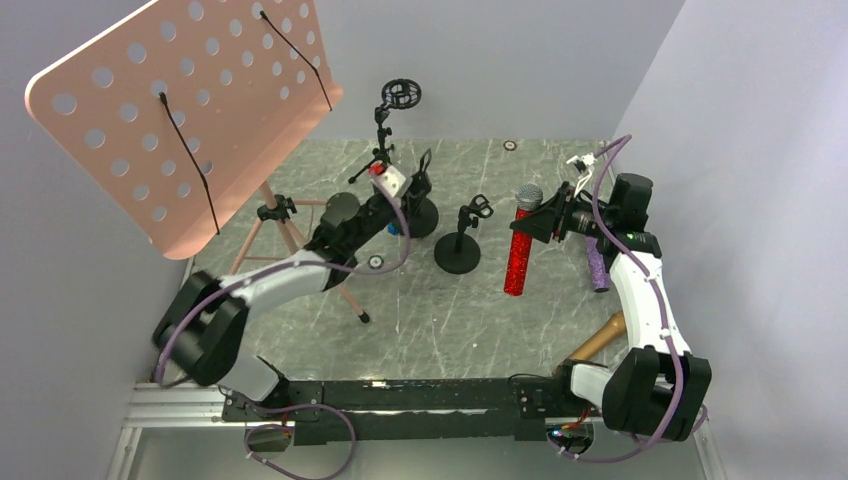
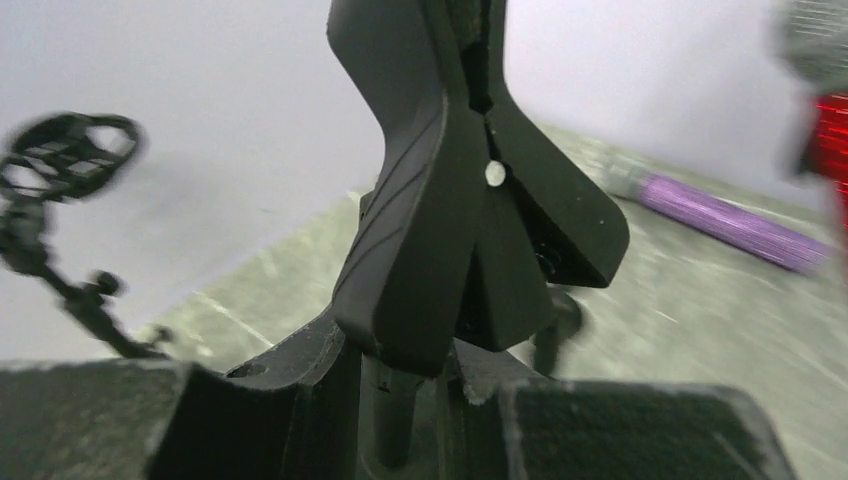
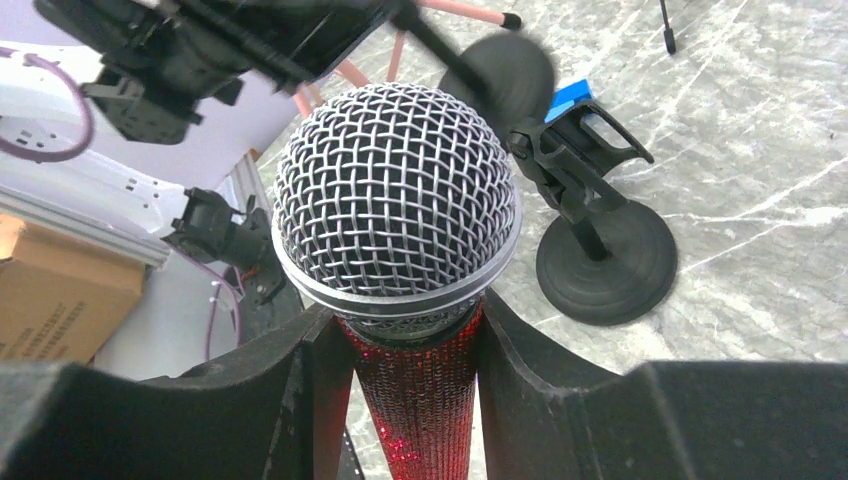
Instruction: Attach the microphones to the stand
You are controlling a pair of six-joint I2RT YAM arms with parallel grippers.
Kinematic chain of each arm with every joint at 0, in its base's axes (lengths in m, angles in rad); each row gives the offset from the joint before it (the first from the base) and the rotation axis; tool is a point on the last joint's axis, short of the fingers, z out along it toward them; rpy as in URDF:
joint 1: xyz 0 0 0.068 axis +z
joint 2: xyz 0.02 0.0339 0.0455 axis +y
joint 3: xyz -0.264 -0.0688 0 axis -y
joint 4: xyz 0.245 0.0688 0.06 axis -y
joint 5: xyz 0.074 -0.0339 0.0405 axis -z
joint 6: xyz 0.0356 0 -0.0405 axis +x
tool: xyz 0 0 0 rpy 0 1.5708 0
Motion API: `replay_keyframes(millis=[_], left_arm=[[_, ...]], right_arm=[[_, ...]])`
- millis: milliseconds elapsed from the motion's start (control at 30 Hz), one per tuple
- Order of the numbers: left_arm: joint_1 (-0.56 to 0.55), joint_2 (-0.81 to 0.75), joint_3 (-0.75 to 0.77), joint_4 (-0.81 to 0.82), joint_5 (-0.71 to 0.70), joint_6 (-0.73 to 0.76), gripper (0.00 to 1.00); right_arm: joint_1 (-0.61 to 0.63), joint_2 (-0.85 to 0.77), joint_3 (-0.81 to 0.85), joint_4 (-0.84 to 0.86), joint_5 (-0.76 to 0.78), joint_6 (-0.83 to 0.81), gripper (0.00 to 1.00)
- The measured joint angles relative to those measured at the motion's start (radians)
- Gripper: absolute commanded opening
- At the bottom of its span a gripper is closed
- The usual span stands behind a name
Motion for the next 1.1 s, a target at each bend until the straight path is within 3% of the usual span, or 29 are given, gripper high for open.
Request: replay_keyframes(millis=[233, 367, 567, 767, 967, 1000, 1100], left_arm=[[-0.024, -0.353, -0.231, -0.24, 0.321, -0.097, 0.0], [-0.111, -0.422, -0.323, -0.307, 0.422, -0.095, 0.0], [-0.192, -0.275, -0.334, -0.286, 0.496, -0.084, 0.0], [-0.223, -0.03, -0.201, -0.177, 0.533, -0.085, 0.0], [-0.251, 0.067, -0.158, -0.029, 0.543, -0.113, 0.0], [-0.252, 0.075, -0.159, -0.014, 0.543, -0.117, 0.02], [-0.254, 0.084, -0.183, 0.025, 0.54, -0.119, 0.22]], right_arm=[[0.0, 0.005, 0.032, -0.076, -0.002, -0.081, 0.09], [0.0, 0.013, 0.039, -0.093, -0.002, -0.112, 0.1], [-0.012, 0.014, 0.039, -0.1, -0.001, -0.138, 0.1], [-0.025, 0.018, 0.039, -0.119, -0.001, -0.157, 0.1], [-0.027, 0.018, 0.039, -0.13, -0.001, -0.172, 0.1], [-0.027, 0.019, 0.039, -0.13, -0.001, -0.173, 0.1], [-0.027, 0.022, 0.039, -0.13, -0.001, -0.174, 0.1]])
